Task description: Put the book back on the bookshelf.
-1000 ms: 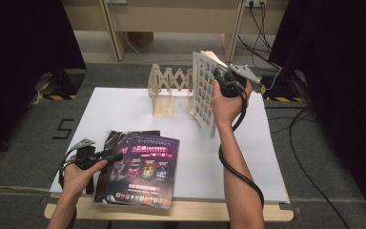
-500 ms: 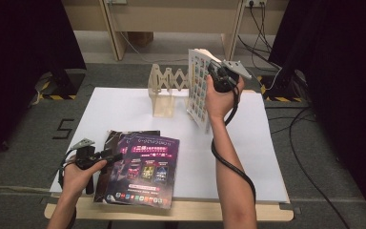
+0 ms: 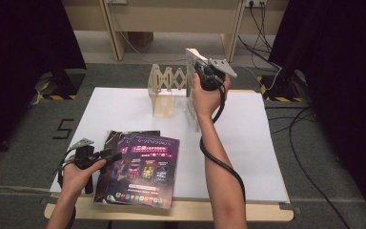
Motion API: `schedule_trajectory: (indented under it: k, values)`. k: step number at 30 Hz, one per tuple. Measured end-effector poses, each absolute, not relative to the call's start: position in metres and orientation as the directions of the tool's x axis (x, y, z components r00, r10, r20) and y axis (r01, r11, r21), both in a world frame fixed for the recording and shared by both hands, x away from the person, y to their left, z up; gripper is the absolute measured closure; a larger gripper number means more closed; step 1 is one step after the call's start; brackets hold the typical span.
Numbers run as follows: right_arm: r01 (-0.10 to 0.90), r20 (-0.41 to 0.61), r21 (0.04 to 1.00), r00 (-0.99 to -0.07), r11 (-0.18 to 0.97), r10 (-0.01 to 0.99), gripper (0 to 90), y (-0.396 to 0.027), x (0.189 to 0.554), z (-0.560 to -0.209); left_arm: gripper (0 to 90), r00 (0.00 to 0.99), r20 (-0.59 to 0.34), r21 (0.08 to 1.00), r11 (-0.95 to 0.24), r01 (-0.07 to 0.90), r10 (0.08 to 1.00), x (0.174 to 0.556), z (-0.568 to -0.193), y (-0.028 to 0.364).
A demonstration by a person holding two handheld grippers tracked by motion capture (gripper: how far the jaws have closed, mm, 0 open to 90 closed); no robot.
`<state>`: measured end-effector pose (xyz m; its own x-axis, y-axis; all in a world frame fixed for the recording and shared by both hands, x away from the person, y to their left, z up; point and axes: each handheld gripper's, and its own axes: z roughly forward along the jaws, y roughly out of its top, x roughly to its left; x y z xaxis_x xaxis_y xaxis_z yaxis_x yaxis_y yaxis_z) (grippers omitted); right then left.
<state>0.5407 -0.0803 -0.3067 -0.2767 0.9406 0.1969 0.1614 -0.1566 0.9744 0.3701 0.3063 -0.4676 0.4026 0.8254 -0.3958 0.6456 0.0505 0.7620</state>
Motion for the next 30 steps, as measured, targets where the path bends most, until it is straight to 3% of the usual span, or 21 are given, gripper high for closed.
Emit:
schedule_trajectory:
  k: [12,17,30]
  values:
    - [0.115,0.187,0.98,-0.247,-0.163,0.951,74.5,-0.093,0.545,-0.298,35.3,0.407,-0.395,0.761,0.045,0.647,0.824,0.372,-0.468,0.304]
    - [0.131,0.158,0.983,-0.238,-0.129,0.958,74.3,-0.091,0.549,-0.313,35.4,0.413,-0.391,0.763,0.038,0.646,0.823,0.371,-0.469,0.303]
    - [0.125,0.054,0.992,-0.242,-0.024,0.969,73.2,-0.106,0.514,-0.341,35.4,0.414,-0.39,0.764,0.037,0.644,0.822,0.371,-0.468,0.301]
